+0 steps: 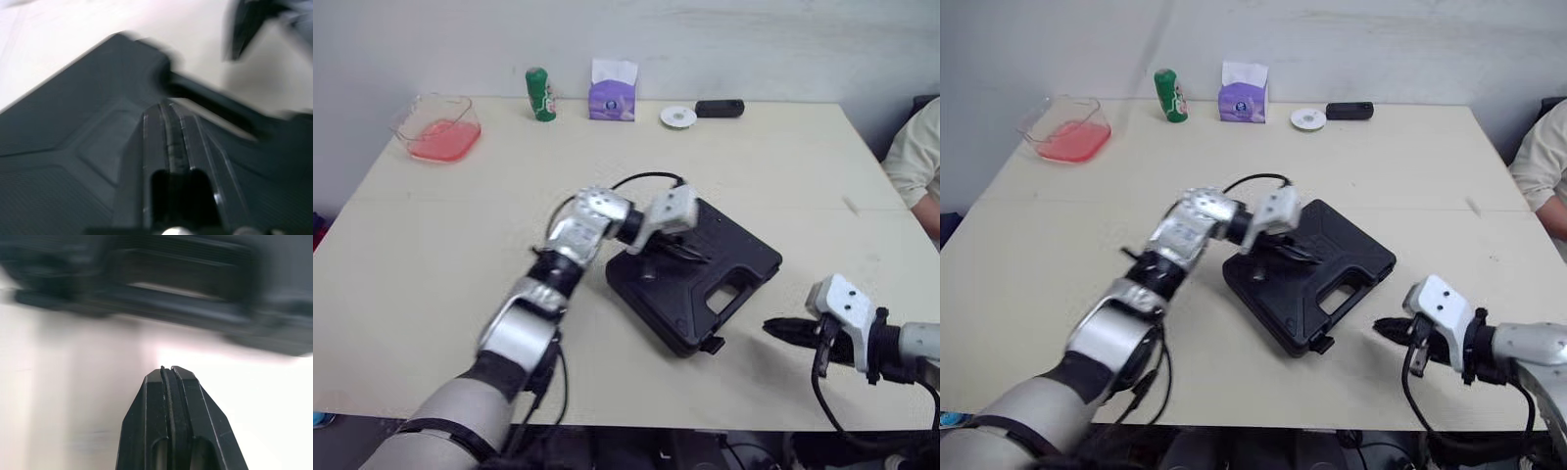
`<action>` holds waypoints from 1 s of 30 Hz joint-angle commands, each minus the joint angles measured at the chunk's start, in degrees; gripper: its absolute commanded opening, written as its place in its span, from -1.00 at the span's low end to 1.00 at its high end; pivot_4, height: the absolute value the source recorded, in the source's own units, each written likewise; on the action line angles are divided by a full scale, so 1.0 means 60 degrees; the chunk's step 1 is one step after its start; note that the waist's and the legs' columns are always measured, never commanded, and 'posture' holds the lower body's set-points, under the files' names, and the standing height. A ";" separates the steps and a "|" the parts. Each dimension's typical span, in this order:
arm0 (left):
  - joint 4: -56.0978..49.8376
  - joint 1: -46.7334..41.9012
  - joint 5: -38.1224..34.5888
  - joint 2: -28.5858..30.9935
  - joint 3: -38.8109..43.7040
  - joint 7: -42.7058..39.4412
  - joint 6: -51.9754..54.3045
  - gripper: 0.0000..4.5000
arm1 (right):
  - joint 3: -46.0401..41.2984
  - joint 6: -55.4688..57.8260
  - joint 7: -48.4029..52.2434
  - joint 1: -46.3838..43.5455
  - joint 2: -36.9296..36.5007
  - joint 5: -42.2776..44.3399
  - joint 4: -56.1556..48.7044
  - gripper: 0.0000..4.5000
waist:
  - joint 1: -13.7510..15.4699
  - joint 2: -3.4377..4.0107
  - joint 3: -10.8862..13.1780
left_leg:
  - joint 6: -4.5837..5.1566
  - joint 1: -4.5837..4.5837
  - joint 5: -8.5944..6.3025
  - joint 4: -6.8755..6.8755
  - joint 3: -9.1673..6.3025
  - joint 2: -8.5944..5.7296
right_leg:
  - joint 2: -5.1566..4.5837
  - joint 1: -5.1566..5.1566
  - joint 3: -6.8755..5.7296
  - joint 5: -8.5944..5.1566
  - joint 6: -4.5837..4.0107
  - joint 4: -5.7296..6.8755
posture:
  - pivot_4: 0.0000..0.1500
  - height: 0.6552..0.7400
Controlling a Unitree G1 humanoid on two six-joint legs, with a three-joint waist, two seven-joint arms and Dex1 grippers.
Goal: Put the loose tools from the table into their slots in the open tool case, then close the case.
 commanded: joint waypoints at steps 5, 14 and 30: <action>-0.2571 0.1415 0.0260 0.0800 -0.1481 -0.0335 0.0393 -1.00 | 0.0967 0.0153 -0.0652 0.0112 0.0402 0.0095 -0.0970 -0.96 | 0.0201 -0.0002 -0.0001 | 0.0087 -0.0001 -0.0048 0.0041 -0.0026 -0.0024 | -0.0026 0.0035 0.0003 0.0007 0.0012 -0.0005 | 1.00 0.63; -0.2352 0.1497 0.0665 0.0450 -0.2196 0.0387 0.0276 -1.00 | 0.1574 0.0309 -0.1067 -0.0242 0.0435 0.0251 -0.1180 -0.96 | 0.0286 -0.0005 -0.0003 | 0.0113 -0.0013 -0.0061 0.0049 -0.0026 -0.0022 | -0.0018 0.0039 0.0002 0.0010 0.0019 -0.0034 | 1.00 0.63; -0.1646 0.1431 0.1106 0.0566 -0.2869 0.0635 -0.0493 -1.00 | 0.1503 0.1007 -0.1534 -0.1061 0.0708 0.1314 -0.1612 -0.96 | 0.0262 -0.0026 -0.0019 | 0.0114 0.0017 -0.0062 0.0048 -0.0027 -0.0015 | -0.0017 0.0067 0.0002 0.0008 0.0015 -0.0035 | 1.00 0.63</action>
